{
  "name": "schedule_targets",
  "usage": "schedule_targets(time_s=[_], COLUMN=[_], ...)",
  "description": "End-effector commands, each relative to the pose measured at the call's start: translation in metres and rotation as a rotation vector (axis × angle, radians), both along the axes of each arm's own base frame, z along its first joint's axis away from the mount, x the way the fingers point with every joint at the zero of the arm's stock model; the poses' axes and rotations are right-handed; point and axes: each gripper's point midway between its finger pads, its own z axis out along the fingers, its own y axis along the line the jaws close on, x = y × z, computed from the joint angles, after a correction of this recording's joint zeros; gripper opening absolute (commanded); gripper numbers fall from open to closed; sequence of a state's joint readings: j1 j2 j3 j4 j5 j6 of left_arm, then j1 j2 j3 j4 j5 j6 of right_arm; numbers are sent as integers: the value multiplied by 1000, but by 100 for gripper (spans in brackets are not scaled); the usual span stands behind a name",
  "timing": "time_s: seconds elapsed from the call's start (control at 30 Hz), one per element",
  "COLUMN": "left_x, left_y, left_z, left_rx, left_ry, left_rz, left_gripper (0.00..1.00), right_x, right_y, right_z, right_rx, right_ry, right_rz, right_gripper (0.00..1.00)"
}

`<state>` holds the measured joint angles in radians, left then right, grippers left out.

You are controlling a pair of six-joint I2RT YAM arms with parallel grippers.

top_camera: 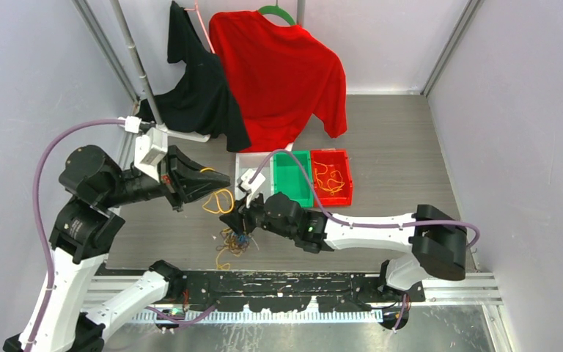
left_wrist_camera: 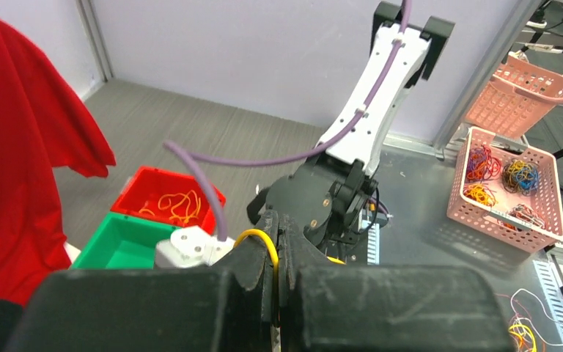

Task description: Untangle the cables

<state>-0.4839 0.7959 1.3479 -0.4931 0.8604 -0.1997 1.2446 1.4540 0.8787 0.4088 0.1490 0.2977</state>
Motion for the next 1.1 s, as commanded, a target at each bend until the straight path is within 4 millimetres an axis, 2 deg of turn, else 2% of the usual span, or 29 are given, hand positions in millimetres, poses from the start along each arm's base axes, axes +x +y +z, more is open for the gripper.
schedule_targets(time_s=[0.0, 0.27, 0.5, 0.67, 0.77, 0.87, 0.97, 1.07], left_x=[-12, -15, -16, -16, -16, -13, -12, -7], left_y=[5, 12, 28, 40, 44, 48, 44, 39], left_z=[40, 95, 165, 202, 216, 226, 214, 197], left_rx=[-47, -102, -205, -249, -259, -273, -242, -213], left_ry=[-120, -272, -477, -593, -643, -664, -639, -607], left_rz=[-20, 21, 138, 217, 245, 280, 258, 240], left_gripper=[0, 0, 0, 0, 0, 0, 0, 0], right_x=[5, 3, 1, 0, -2, -2, -4, -3], right_y=[14, 0, -15, -29, -37, -44, -47, -49], right_z=[25, -23, -56, -77, -91, -98, -89, -72], right_rx=[103, 48, 15, -3, -22, -25, -12, 3], right_ry=[-30, 19, 60, 81, 96, 103, 97, 75], right_rz=[-15, -43, -70, -100, -109, -125, -120, -118], right_gripper=[46, 45, 51, 56, 58, 61, 64, 65])
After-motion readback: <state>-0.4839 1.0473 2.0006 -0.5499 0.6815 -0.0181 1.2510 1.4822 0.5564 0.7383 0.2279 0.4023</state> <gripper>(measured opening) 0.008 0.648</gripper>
